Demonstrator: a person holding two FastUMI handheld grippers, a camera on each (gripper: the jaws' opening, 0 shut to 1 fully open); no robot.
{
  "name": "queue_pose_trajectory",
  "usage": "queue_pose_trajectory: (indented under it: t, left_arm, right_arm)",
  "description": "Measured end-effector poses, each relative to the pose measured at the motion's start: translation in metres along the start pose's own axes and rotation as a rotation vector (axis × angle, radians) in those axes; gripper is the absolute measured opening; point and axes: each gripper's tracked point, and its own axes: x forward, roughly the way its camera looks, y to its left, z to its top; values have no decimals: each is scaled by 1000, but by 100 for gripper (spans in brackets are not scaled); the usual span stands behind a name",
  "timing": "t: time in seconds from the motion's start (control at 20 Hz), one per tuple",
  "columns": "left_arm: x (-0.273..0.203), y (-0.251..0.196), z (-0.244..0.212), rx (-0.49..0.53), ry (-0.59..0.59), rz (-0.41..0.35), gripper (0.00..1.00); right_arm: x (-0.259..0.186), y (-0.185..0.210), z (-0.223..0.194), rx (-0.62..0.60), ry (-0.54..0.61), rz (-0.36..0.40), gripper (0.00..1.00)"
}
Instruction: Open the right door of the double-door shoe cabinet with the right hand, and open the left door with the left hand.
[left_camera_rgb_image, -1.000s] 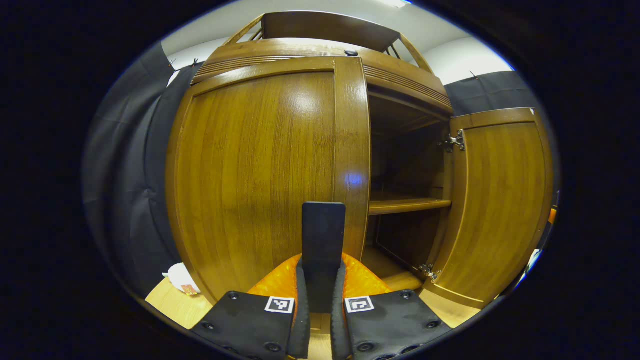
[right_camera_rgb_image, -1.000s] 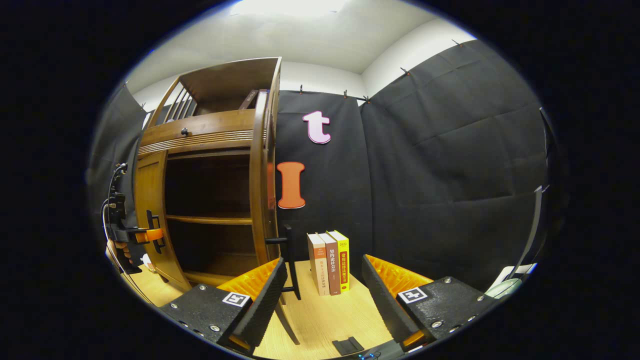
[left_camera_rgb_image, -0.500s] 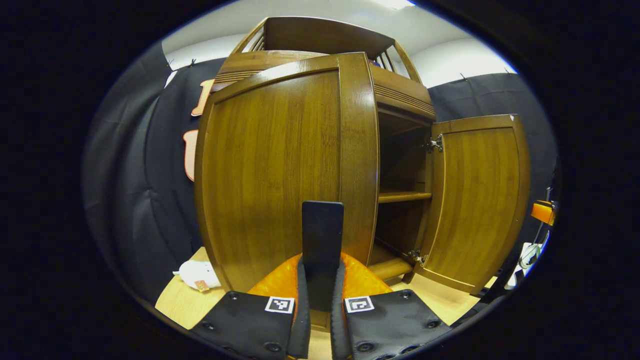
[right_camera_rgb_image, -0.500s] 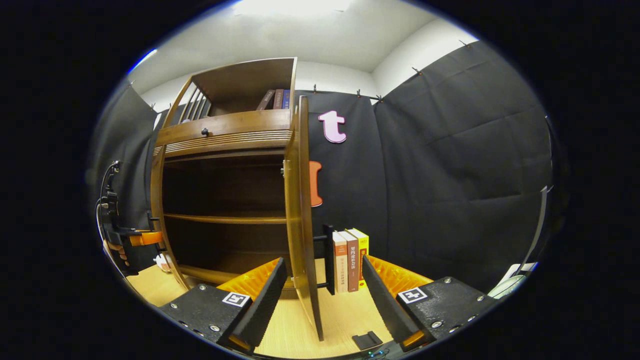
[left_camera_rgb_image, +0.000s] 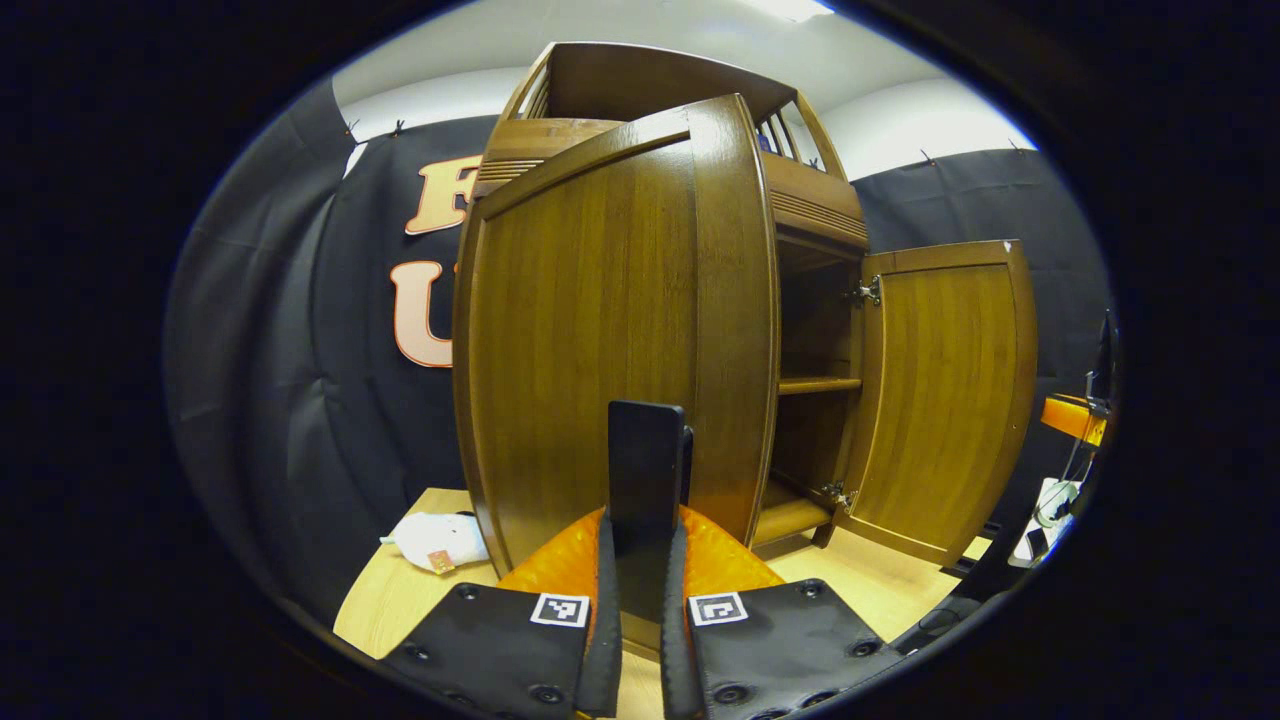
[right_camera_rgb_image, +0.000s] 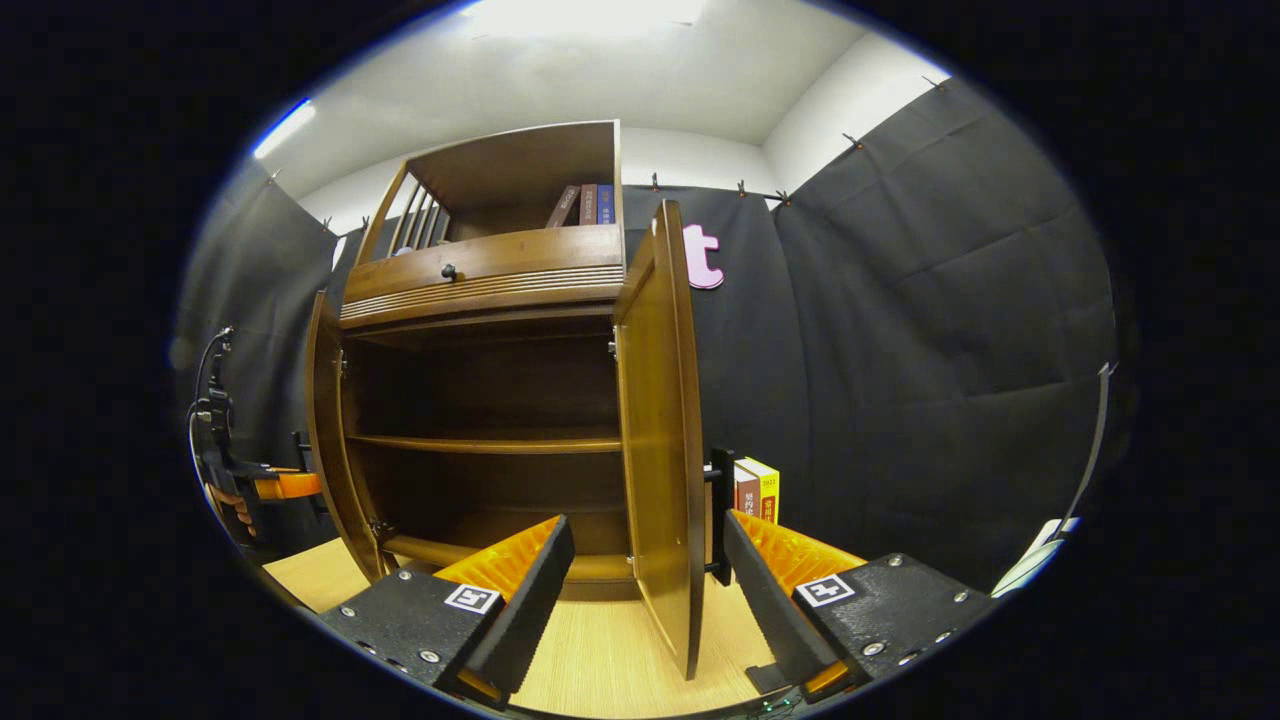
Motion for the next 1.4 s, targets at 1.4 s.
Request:
queue_pose_trajectory:
  t: [1.4]
  left_arm:
    - [-80, 169, -4, -29, -15, 103, 7]
  right_arm:
    - [26, 107, -10, -43, 15, 143, 98]
